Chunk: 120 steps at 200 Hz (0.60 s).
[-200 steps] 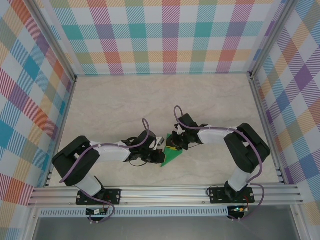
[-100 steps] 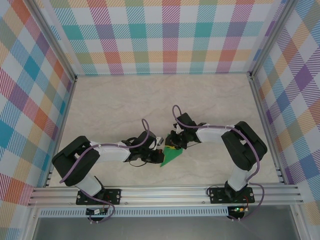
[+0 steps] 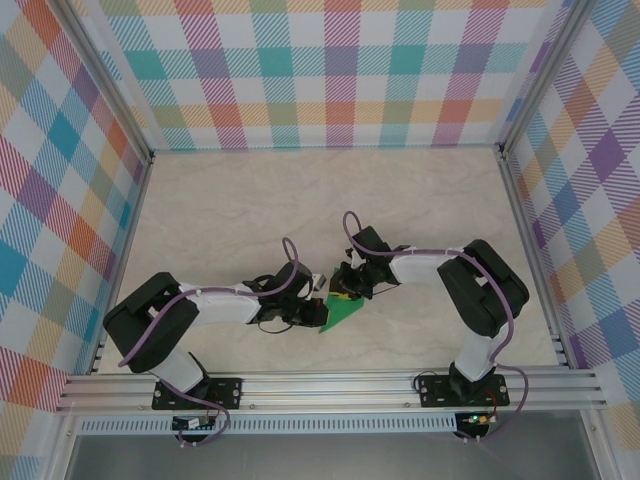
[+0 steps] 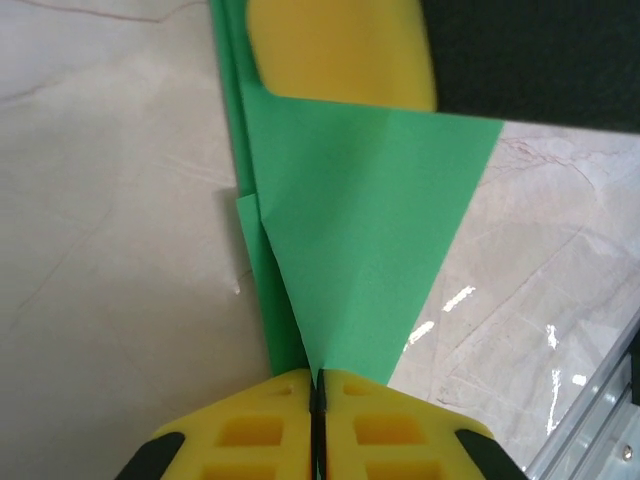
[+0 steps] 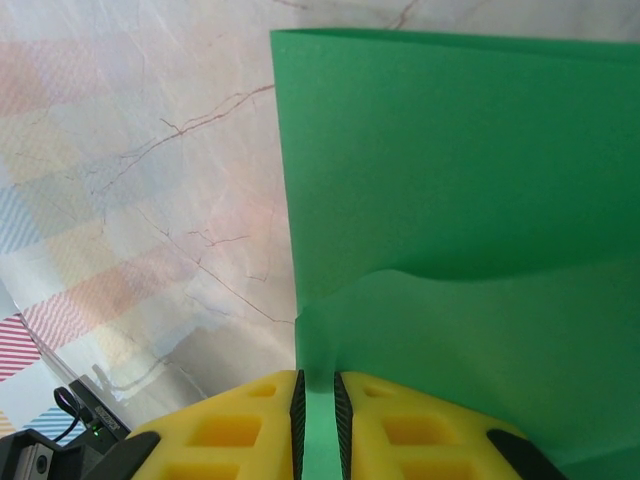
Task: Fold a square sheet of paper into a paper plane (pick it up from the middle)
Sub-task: Fourth fold the wing at the center of the table.
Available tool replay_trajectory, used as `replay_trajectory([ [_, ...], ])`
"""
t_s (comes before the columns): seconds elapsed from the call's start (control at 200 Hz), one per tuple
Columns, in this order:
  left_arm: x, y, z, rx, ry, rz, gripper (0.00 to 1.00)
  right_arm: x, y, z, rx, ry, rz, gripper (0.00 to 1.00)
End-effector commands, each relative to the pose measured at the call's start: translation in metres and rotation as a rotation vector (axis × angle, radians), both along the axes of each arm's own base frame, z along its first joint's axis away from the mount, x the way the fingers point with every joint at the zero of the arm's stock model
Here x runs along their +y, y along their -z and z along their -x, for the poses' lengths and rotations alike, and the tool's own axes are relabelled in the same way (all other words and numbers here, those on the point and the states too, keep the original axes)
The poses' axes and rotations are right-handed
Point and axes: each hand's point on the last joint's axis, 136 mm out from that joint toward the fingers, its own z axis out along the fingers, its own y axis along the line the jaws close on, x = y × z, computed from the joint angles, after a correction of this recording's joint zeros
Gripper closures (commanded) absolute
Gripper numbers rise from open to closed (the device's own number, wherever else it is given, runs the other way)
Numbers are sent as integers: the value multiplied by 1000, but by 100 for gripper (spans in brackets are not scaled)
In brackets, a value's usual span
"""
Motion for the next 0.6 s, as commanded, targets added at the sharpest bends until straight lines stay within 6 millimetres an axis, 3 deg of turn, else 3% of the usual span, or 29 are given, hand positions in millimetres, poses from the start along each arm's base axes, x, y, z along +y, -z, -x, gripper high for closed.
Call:
replay_trajectory([
  [0.0,15,-3,-3,4,-55,-42,87,-17,28,15,43,-21,93,81],
  [0.14,16,-5,-2,3,-57,-38,85,-20,32,19,47,-24,96,82],
  [0.595,15,2,17,66,0,-7,97,-22,35,23,50,-24,89,82],
])
